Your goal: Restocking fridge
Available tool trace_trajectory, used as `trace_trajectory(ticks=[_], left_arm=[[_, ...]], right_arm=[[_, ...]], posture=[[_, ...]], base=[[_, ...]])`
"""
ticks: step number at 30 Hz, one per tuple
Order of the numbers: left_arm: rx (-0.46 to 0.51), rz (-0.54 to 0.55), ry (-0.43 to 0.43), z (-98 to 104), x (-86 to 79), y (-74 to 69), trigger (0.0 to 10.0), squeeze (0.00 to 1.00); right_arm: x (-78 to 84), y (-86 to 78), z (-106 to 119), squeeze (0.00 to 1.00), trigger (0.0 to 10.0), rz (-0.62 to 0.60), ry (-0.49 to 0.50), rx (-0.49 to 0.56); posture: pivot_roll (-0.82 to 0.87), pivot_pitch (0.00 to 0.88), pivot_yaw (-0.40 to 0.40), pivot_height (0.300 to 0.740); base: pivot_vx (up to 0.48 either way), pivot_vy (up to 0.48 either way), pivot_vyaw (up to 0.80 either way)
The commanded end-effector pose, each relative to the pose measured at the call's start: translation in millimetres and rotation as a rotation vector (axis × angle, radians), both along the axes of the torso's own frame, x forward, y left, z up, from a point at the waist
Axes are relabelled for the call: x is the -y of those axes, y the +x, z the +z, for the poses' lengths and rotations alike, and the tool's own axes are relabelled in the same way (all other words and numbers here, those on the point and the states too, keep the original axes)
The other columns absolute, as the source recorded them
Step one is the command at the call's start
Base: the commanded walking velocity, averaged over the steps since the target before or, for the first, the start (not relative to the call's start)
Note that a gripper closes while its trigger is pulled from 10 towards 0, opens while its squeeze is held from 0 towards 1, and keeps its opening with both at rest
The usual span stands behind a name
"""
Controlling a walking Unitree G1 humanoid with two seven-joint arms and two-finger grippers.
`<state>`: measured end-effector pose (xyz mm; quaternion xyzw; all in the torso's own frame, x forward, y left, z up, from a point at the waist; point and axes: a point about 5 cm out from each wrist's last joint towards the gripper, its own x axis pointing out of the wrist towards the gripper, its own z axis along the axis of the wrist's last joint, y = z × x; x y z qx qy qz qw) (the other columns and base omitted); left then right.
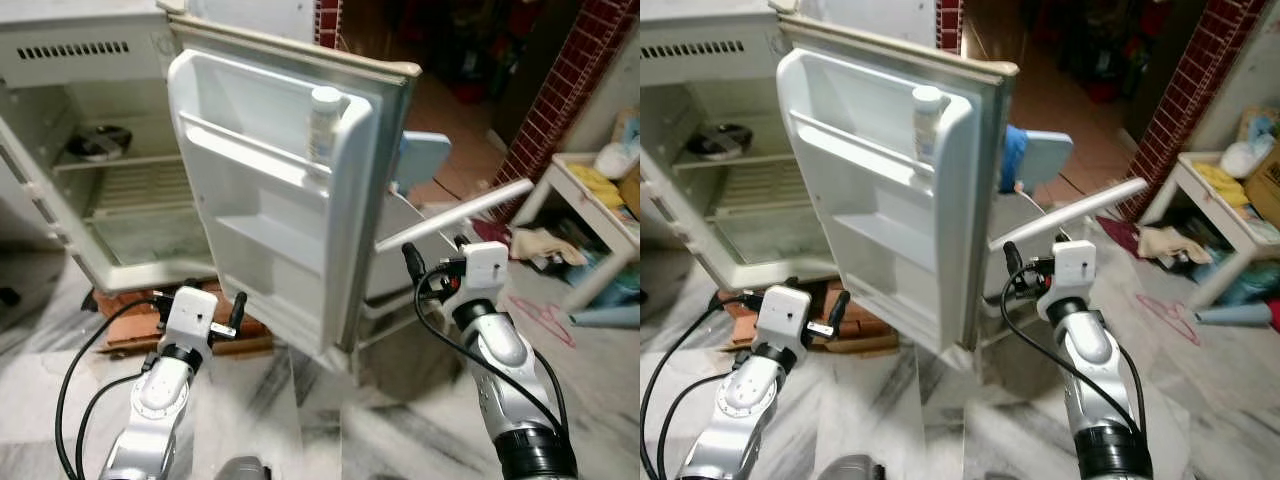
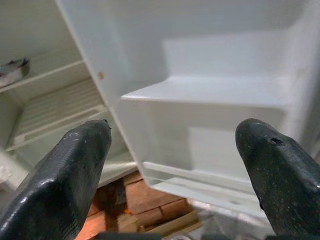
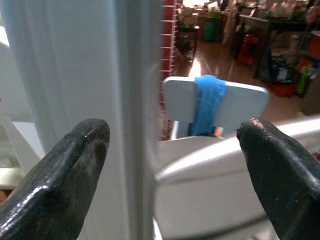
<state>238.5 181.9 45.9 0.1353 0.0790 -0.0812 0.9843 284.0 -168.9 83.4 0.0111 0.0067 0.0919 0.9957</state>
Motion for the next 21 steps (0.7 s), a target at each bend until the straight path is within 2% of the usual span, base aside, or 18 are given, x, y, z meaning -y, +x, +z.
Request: trace_trajectory(ticks=[1,4,8,15,18,21], left_arm=[[-0.006,0.016,0.005,-0.7,-4.6,-1.6,10.0,0.00],[-0.024,0.033,0.018,-5.0,-7.9,-7.6,10.0,0.00],[-0.062,0.055,0.017,-11.7,-11.5,-15.5,10.0,0.00],[-0.089,0.072,0.019,-16.2,-14.2,-19.7,10.0,0.00],[-0.117,0.084,0.020,-19.7,-15.8,-22.5,10.0,0.00],[-0.141,0.088,0.024,-23.5,-18.1,-28.9,10.0,0.00]], right_arm=[[-3.7,1.6,2.9,0.00,10.0,0.015,0.005,0.011],[-4.4,1.4,5.1,0.00,10.0,0.035,0.004,0.032],[-6.8,6.9,10.6,0.00,10.0,0.040,-0.007,0.049],[-5.5,16.6,19.2,0.00,10.0,0.003,-0.007,0.079],[-1.7,21.8,22.6,0.00,10.0,-0.029,-0.016,0.088],[8.8,27.4,24.8,0.00,10.0,-0.114,-0.054,0.083]], posture=[[0.09,0.035,-0.037,0.740],[0.09,0.034,-0.039,0.740],[0.10,0.037,-0.044,0.740],[0.11,0.034,-0.049,0.740],[0.11,0.033,-0.050,0.740],[0.11,0.034,-0.050,0.740]], base=[[0.000,0.000,0.00],[0.000,0.000,0.14],[0.000,0.000,0.78],[0.000,0.000,0.78],[0.000,0.000,0.00],[0.000,0.000,0.00]])
